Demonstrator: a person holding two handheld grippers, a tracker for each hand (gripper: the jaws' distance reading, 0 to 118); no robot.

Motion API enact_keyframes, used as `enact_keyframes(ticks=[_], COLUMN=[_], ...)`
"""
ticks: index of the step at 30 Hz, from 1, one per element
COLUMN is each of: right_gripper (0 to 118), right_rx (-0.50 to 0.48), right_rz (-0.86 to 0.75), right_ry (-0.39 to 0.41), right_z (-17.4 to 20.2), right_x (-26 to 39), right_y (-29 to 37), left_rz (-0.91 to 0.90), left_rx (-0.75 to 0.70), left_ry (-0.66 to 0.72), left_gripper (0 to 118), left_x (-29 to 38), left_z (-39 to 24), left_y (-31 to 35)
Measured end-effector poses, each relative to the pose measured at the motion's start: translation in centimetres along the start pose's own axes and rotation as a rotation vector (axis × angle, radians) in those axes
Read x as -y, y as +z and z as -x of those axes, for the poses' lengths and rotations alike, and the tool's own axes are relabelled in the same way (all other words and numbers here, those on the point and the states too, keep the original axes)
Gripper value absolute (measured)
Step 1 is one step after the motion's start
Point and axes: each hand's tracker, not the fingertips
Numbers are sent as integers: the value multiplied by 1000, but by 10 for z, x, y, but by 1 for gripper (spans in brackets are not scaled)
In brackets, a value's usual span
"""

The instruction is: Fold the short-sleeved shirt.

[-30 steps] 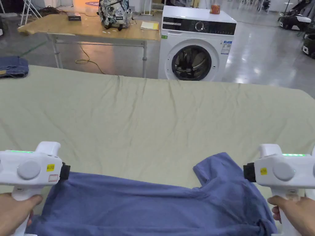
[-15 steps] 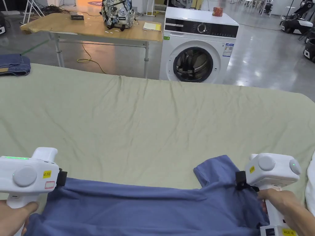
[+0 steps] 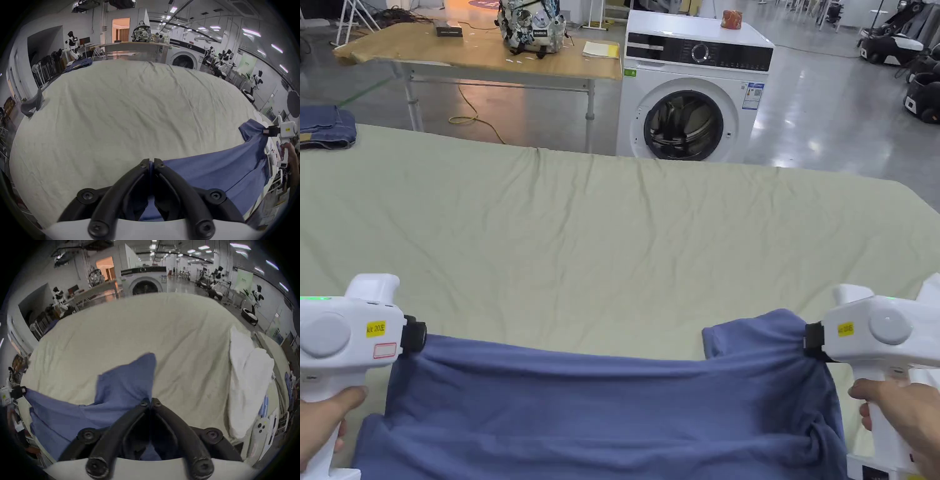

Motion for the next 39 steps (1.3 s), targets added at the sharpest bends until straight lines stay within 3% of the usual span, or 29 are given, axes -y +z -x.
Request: enact_keyframes(ticks=[7, 16, 28, 39], right_gripper=[0, 0, 0, 0], right_rx=[-18, -34, 19, 58], right_rz=[-73, -56, 152, 196], right_ry=[21, 75, 109, 96], right_z=[-6, -5, -20, -20], right_x=[37, 101, 199, 211], right_y=[76, 124, 98, 63], left_rz=[-74, -55, 132, 207], left_rx=[30, 45, 34, -26], left_ry=[5, 2, 6, -65], left_gripper=[0, 0, 0, 0], left_x=[14, 76, 164, 179], left_z=[8, 13, 35, 12], left_y=[56, 92, 73, 48])
